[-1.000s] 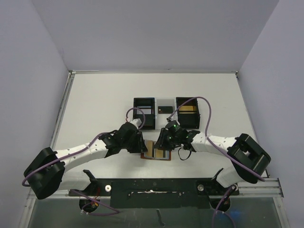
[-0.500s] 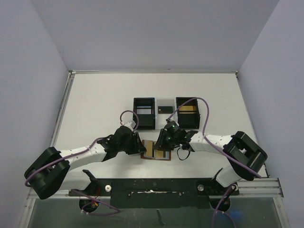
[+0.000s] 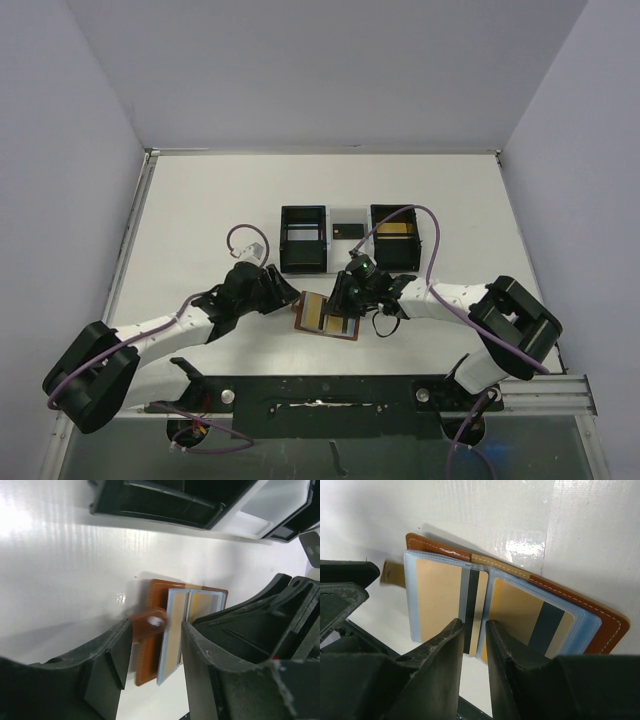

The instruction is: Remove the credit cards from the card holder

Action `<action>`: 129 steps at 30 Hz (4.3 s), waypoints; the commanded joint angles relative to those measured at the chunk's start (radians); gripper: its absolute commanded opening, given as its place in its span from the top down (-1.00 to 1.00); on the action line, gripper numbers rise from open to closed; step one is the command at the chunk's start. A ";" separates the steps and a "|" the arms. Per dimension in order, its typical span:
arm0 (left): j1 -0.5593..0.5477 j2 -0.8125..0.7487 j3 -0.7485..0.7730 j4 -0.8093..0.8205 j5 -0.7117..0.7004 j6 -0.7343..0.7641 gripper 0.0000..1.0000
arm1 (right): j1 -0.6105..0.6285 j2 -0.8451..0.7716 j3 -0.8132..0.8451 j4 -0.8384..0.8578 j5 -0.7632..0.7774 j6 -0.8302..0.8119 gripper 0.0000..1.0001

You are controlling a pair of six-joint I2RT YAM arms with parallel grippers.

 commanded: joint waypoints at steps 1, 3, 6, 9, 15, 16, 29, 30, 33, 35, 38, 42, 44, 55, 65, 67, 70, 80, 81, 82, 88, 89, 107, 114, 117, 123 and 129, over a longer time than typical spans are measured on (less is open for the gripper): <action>0.010 -0.060 -0.018 -0.028 -0.050 -0.012 0.15 | 0.002 0.014 0.003 0.004 0.012 -0.011 0.46; 0.009 -0.104 -0.014 -0.036 -0.030 0.005 0.13 | 0.003 0.015 0.010 0.004 0.011 -0.012 0.46; 0.005 -0.158 0.019 -0.074 0.015 0.049 0.13 | 0.002 0.027 0.021 0.003 0.014 -0.006 0.45; -0.020 -0.192 0.071 -0.133 0.023 0.097 0.17 | 0.003 0.034 0.022 0.010 0.017 0.002 0.45; -0.091 -0.127 0.140 -0.143 0.137 0.175 0.37 | 0.002 0.055 0.031 0.018 0.026 0.028 0.46; -0.112 -0.099 0.153 -0.149 0.145 0.192 0.40 | 0.001 0.057 0.031 0.008 0.036 0.039 0.45; -0.189 0.197 0.244 -0.292 0.018 0.231 0.74 | -0.024 0.021 -0.039 0.056 0.037 0.090 0.39; -0.190 0.210 0.242 -0.297 0.013 0.229 0.76 | -0.023 0.019 -0.038 0.057 0.034 0.090 0.38; -0.190 0.234 0.228 -0.308 -0.008 0.216 0.80 | -0.023 0.010 -0.030 0.052 0.033 0.086 0.37; -0.189 0.236 0.216 -0.311 -0.022 0.209 0.81 | -0.022 -0.003 -0.019 0.032 0.036 0.078 0.35; -0.188 0.230 0.213 -0.319 -0.035 0.205 0.80 | -0.019 -0.027 0.009 -0.037 0.069 0.069 0.32; -0.188 0.229 0.219 -0.316 -0.031 0.196 0.81 | -0.007 -0.056 0.050 -0.124 0.129 0.050 0.29; -0.187 0.225 0.226 -0.314 -0.014 0.186 0.80 | -0.007 -0.046 0.059 -0.121 0.097 0.034 0.29; -0.191 0.201 0.213 -0.268 0.007 0.187 0.75 | 0.002 0.055 0.085 -0.079 0.049 0.036 0.33; -0.193 0.195 0.201 -0.260 0.011 0.192 0.72 | -0.015 0.054 -0.002 0.139 -0.012 0.093 0.50; -0.193 0.194 0.204 -0.264 0.010 0.195 0.69 | -0.023 0.051 -0.009 0.178 -0.032 0.088 0.61; -0.192 0.191 0.220 -0.287 -0.004 0.204 0.60 | -0.045 0.065 -0.015 0.251 -0.099 0.078 0.88; -0.158 0.168 0.252 -0.343 -0.067 0.245 0.33 | -0.046 0.082 0.043 0.123 -0.097 0.004 0.90; -0.155 0.173 0.250 -0.340 -0.066 0.249 0.33 | -0.040 0.087 0.054 0.098 -0.085 -0.009 0.89; -0.155 0.181 0.247 -0.335 -0.057 0.254 0.33 | -0.035 0.098 0.072 0.043 -0.066 -0.019 0.87; -0.164 0.217 0.223 -0.348 -0.042 0.252 0.39 | 0.005 0.165 0.163 -0.109 0.004 -0.029 0.59; -0.165 0.212 0.213 -0.343 -0.039 0.246 0.43 | 0.013 0.170 0.168 -0.121 0.019 -0.018 0.53; -0.166 0.148 0.190 -0.344 -0.044 0.217 0.59 | 0.078 0.056 0.248 -0.247 0.209 -0.052 0.43; -0.166 0.115 0.185 -0.323 -0.054 0.222 0.47 | 0.083 0.098 0.290 -0.319 0.237 -0.017 0.36; -0.165 0.124 0.181 -0.319 -0.046 0.227 0.46 | 0.084 0.138 0.284 -0.266 0.190 -0.018 0.34; -0.164 0.167 0.140 -0.284 -0.062 0.230 0.45 | 0.085 0.235 0.317 -0.240 0.121 -0.030 0.34; -0.167 0.179 0.126 -0.273 -0.049 0.234 0.58 | 0.085 0.232 0.311 -0.225 0.112 -0.031 0.39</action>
